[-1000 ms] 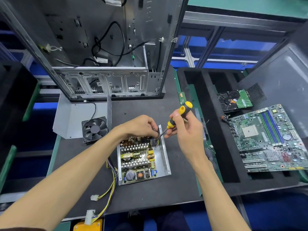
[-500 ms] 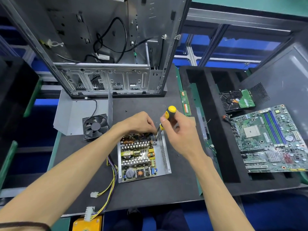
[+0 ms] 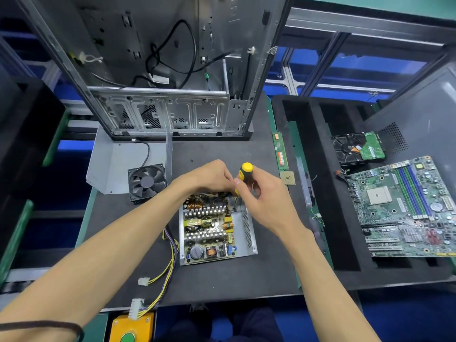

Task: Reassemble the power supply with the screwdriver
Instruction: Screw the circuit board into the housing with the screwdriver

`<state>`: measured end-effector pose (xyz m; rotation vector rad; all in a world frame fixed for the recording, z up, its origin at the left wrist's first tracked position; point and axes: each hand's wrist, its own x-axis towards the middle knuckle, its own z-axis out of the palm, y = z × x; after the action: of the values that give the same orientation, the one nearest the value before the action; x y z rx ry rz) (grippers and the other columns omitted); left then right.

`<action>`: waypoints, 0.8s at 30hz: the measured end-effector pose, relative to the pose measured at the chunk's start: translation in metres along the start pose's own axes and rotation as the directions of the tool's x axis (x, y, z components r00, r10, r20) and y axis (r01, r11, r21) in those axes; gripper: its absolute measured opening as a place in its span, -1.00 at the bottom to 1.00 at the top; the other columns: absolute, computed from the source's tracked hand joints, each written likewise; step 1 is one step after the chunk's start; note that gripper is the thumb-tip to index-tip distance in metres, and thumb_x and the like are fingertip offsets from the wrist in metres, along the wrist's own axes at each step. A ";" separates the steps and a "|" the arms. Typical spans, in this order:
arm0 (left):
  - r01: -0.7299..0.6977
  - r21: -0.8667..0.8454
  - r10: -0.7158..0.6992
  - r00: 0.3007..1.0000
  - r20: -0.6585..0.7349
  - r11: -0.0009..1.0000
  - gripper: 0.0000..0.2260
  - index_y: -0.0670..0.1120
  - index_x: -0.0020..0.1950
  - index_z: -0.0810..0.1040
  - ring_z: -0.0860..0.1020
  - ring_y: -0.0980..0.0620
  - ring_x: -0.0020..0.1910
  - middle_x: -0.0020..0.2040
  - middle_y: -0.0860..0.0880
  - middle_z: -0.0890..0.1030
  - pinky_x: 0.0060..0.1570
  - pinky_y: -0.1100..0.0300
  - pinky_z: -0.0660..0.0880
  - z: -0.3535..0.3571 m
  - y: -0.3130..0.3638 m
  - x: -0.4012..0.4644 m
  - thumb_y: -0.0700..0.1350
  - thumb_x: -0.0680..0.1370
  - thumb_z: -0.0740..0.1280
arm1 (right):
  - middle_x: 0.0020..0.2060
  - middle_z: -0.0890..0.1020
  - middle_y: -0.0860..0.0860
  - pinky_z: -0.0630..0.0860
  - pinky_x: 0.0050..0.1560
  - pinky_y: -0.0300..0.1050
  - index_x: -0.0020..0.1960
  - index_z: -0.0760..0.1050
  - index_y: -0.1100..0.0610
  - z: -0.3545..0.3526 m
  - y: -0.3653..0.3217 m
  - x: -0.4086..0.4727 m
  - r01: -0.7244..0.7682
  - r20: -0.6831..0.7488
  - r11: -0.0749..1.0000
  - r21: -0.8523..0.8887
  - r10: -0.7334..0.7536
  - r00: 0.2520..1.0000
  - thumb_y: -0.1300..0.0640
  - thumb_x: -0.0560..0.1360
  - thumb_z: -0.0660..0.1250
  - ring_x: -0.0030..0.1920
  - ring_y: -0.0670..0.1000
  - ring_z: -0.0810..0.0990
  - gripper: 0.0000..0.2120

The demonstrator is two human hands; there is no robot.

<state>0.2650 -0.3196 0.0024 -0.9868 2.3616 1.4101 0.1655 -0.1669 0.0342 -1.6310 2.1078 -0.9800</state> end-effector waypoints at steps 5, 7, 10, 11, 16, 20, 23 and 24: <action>0.001 -0.052 0.000 1.000 0.017 0.999 -0.66 0.03 -0.50 0.62 0.20 -0.07 -0.36 -0.50 0.01 0.29 -0.43 0.15 0.18 -0.001 -0.001 0.000 -0.10 0.49 0.43 | -0.38 0.38 -0.13 0.34 -0.31 -0.09 -0.07 0.51 0.12 0.001 0.000 0.001 -0.016 -0.013 1.000 0.014 0.016 1.000 -0.05 0.60 0.23 -0.33 -0.06 0.37 -0.75; 0.007 -0.058 -0.006 1.000 0.020 0.998 -0.65 0.02 -0.52 0.60 0.20 -0.05 -0.37 -0.50 0.01 0.28 -0.44 0.16 0.18 -0.001 -0.002 0.000 -0.12 0.49 0.41 | -0.36 0.40 -0.12 0.36 -0.31 -0.08 -0.07 0.51 0.12 0.001 0.000 0.001 -0.012 -0.008 1.000 0.017 0.013 1.000 -0.04 0.61 0.25 -0.32 -0.06 0.37 -0.77; 0.016 -0.054 -0.015 1.000 0.018 0.998 -0.63 0.00 -0.56 0.56 0.21 -0.07 -0.36 -0.48 -0.01 0.28 -0.42 0.16 0.18 -0.001 -0.002 0.000 -0.14 0.48 0.39 | -0.33 0.44 -0.10 0.42 -0.28 -0.01 -0.05 0.51 0.10 0.002 0.000 0.001 -0.002 0.005 1.000 0.010 0.002 1.000 0.00 0.62 0.28 -0.31 -0.06 0.38 -0.82; 0.019 -0.056 -0.018 1.000 0.017 0.998 -0.62 0.00 -0.57 0.54 0.21 -0.07 -0.35 -0.48 -0.01 0.27 -0.42 0.16 0.18 -0.001 -0.002 0.001 -0.15 0.48 0.38 | -0.32 0.45 -0.09 0.43 -0.27 0.01 -0.05 0.51 0.10 0.002 0.000 0.001 0.001 0.007 1.000 0.006 -0.001 1.000 0.02 0.62 0.29 -0.30 -0.06 0.38 -0.84; 0.033 -0.071 -0.032 0.999 0.012 0.997 -0.60 -0.03 -0.58 0.49 0.19 -0.01 -0.45 -0.49 -0.01 0.26 -0.50 0.24 0.17 -0.001 -0.004 0.001 -0.15 0.48 0.38 | -0.32 0.45 -0.08 0.42 -0.27 0.01 -0.06 0.50 0.11 0.002 0.001 0.003 0.019 0.013 1.000 0.006 -0.019 1.000 0.05 0.62 0.31 -0.30 -0.05 0.37 -0.85; 0.036 -0.066 -0.036 0.999 0.005 0.997 -0.58 -0.03 -0.60 0.43 0.17 0.01 -0.46 -0.49 0.00 0.24 -0.52 0.27 0.16 -0.001 -0.003 0.002 -0.15 0.47 0.38 | -0.34 0.42 -0.10 0.38 -0.29 -0.06 -0.06 0.50 0.11 0.003 0.001 0.003 0.031 0.017 1.000 -0.005 -0.031 0.999 0.04 0.62 0.32 -0.31 -0.07 0.37 -0.85; 0.050 -0.066 -0.050 0.999 0.000 0.997 -0.55 -0.02 -0.61 0.36 0.15 0.00 -0.45 -0.48 -0.01 0.21 -0.53 0.27 0.14 -0.001 -0.003 0.003 -0.17 0.46 0.38 | -0.35 0.40 -0.12 0.33 -0.31 -0.12 -0.06 0.50 0.09 0.003 0.001 0.004 0.038 0.018 0.999 -0.007 -0.038 0.999 0.03 0.62 0.31 -0.32 -0.09 0.38 -0.85; 0.052 -0.063 -0.052 0.999 0.000 0.997 -0.55 -0.01 -0.61 0.36 0.15 0.00 -0.44 -0.48 -0.02 0.21 -0.53 0.27 0.14 -0.001 -0.003 0.003 -0.17 0.47 0.38 | -0.36 0.40 -0.13 0.32 -0.32 -0.14 -0.05 0.50 0.09 0.003 0.002 0.004 0.040 0.018 0.999 -0.003 -0.040 0.999 0.04 0.62 0.32 -0.32 -0.09 0.38 -0.86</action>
<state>0.2651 -0.3225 -0.0007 -1.0576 2.2885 1.4734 0.1650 -0.1712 0.0317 -1.6839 2.0742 -0.9708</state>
